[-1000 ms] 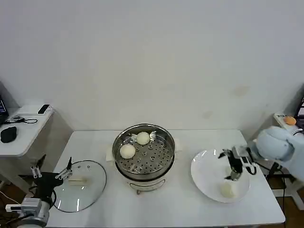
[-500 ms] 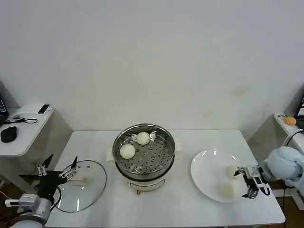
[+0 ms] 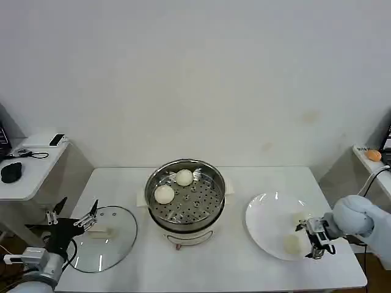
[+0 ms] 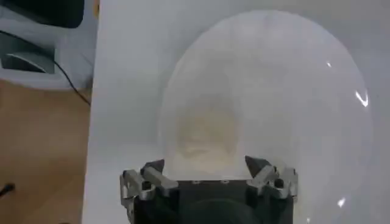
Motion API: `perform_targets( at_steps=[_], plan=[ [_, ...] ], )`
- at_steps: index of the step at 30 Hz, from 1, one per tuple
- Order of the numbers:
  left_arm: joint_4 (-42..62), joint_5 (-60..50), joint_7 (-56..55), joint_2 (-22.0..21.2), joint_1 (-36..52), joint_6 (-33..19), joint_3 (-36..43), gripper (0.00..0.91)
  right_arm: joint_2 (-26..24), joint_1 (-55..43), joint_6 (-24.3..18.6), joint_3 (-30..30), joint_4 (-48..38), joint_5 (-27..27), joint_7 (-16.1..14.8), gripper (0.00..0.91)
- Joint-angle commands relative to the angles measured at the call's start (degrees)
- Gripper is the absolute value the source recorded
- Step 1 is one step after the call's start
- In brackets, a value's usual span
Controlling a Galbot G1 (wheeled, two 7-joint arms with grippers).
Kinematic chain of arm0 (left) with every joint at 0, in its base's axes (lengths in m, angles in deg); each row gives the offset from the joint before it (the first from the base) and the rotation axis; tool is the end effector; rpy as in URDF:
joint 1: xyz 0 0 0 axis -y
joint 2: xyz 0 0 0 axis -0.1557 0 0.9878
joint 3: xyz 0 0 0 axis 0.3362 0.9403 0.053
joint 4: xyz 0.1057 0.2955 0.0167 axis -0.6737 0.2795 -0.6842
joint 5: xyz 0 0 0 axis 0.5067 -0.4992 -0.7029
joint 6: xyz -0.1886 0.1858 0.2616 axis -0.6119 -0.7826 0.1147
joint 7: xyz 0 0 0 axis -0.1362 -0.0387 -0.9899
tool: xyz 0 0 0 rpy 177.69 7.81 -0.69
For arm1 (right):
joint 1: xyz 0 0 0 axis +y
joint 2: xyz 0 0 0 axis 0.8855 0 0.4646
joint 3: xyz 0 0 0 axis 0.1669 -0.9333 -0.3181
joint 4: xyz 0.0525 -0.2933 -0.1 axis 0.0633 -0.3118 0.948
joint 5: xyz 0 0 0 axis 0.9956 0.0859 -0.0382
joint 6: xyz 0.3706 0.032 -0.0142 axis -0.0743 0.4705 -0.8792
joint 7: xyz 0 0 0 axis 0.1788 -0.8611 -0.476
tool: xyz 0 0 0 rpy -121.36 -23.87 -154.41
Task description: Take steamed baozi put them in steamer then cover it.
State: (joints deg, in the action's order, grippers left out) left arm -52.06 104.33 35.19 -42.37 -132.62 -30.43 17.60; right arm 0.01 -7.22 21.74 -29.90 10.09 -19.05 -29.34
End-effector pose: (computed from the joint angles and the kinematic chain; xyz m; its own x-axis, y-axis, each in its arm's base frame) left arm 0.2175 0.1357 -0.2150 -0.9922 -0.0496 0.1140 -0.0257 0.9790 0.2024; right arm 0.3835 -0.1511 -0.2220 -0.1535 -0.1017 0.9829 -0.9820 -0.0954 -0.1632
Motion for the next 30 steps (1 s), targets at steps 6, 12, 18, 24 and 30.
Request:
perform_targets(
  at_steps=[6,12,18,24,30],
  plan=[
    [0.3,-2.1,0.1,-0.1,0.0,-0.8,0.2,0.907,3.0,-1.5,1.4,-2.5,-2.1,-0.7,0.1,0.776],
    [0.3,-2.6,0.1,-0.2,0.0,-1.0,0.3,0.907,3.0,-1.9,1.9,-2.4,-2.1,-0.1,-0.3,0.665],
    [0.4,-3.3,0.0,-0.3,0.2,-1.3,0.1,0.907,2.9,-2.0,2.2,-2.3,-2.3,0.2,-1.3,0.625],
    [-0.2,-3.2,0.0,-0.1,0.2,-1.2,-0.5,0.907,2.5,-4.8,2.1,-2.4,-2.7,1.4,-2.2,0.625],
    [-0.3,-3.2,0.0,-0.2,-0.1,-1.3,-0.8,0.907,1.2,-11.9,1.8,-3.6,-1.5,3.5,-4.5,0.625]
  ],
)
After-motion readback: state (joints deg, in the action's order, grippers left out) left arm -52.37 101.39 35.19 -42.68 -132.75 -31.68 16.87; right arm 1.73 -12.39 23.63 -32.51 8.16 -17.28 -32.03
